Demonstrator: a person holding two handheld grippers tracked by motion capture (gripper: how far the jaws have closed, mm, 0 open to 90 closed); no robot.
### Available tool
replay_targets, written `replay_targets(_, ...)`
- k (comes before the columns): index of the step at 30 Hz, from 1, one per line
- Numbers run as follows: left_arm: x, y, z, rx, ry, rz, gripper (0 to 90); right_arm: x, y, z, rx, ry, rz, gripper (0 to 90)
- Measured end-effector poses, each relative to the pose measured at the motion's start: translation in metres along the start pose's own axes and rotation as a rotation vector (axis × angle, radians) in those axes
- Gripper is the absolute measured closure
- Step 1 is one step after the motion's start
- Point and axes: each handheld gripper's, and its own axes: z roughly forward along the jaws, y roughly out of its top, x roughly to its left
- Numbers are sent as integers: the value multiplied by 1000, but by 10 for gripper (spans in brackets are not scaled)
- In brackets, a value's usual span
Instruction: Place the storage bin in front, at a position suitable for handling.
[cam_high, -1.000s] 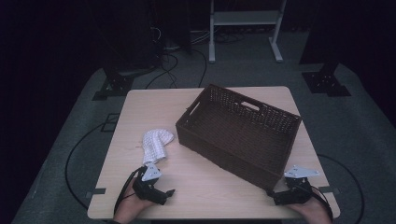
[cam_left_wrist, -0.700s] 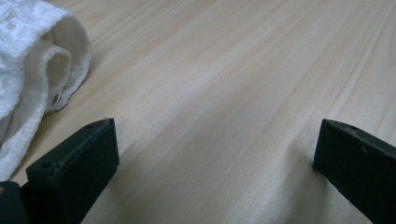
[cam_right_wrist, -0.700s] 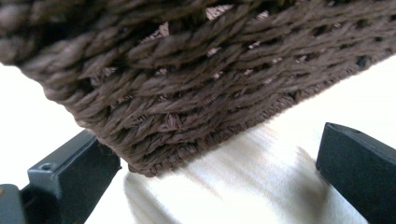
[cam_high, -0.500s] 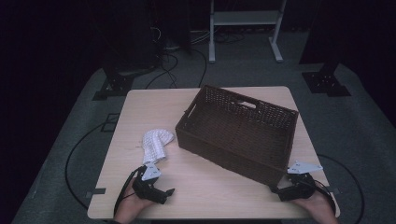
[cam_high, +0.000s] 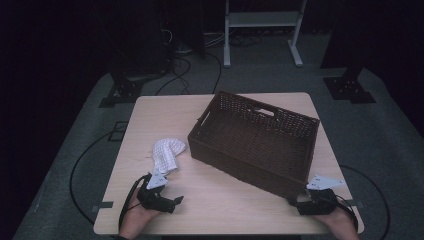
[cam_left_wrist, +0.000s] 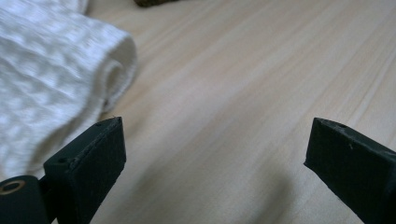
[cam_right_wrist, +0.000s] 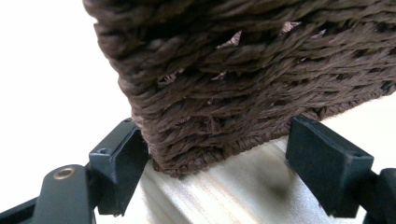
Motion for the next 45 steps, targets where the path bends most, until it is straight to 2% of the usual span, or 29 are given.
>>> replay_targets(3,6,6,-6,-17,26,-18,49,0,0,0,0,0,0,208)
replay_targets(8,17,14,-10,-28,66,-18,47,0,0,0,0,0,0,208)
replay_targets(13,38,31,-9,-41,126,-53,14,0,0,0,0,0,1,207)
replay_targets(17,49,40,-7,-57,147,-64,6,0,0,0,0,0,1,207)
replay_targets(20,61,51,0,-58,168,-74,5,0,0,0,0,0,0,207)
replay_targets(25,72,61,11,-54,185,-75,0,0,0,0,0,0,0,207)
replay_targets(27,81,66,21,-36,185,-89,0,0,0,0,0,0,0,207)
replay_targets(29,86,68,27,-53,187,-109,0,0,0,0,0,0,0,208)
replay_targets(30,89,68,30,-50,191,-114,0,0,0,0,0,0,0,207)
replay_targets(32,93,68,40,3,209,-117,0,0,0,0,0,0,0,207)
replay_targets(33,96,68,45,15,217,-120,0,0,0,0,0,0,0,208)
replay_targets(35,100,67,52,32,204,-143,0,0,0,0,0,0,0,207)
replay_targets(38,104,65,64,81,218,-145,0,0,0,0,0,0,0,207)
replay_targets(40,107,63,71,85,186,-185,0,0,0,0,0,0,0,207)
replay_targets(44,106,62,71,89,181,-174,95,0,0,0,0,0,0,208)
replay_targets(45,106,62,70,96,172,-156,139,0,0,0,0,0,1,208)
